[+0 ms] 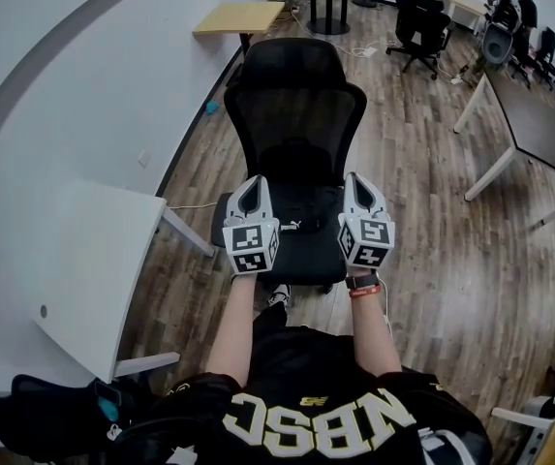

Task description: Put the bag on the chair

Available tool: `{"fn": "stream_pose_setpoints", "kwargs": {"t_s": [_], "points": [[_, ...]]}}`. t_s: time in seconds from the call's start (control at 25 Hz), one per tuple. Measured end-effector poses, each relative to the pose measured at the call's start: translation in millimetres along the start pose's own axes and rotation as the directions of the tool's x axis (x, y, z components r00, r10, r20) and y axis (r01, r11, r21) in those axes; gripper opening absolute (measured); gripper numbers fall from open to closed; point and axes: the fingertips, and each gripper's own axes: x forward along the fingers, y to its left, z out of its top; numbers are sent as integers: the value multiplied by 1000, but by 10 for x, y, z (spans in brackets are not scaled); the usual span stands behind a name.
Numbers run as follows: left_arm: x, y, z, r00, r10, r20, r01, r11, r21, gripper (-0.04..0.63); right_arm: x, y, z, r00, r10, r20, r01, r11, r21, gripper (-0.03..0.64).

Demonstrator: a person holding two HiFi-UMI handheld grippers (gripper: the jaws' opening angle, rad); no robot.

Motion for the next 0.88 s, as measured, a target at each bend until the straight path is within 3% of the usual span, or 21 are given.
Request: {"fn": "stream_pose_setpoints", "kwargs": {"t_s": [0.88], "points": [[3, -52, -149, 999, -20, -36, 21, 1000, 14, 12, -61, -113, -125, 998, -23, -57, 23, 1000, 7, 3]]}}
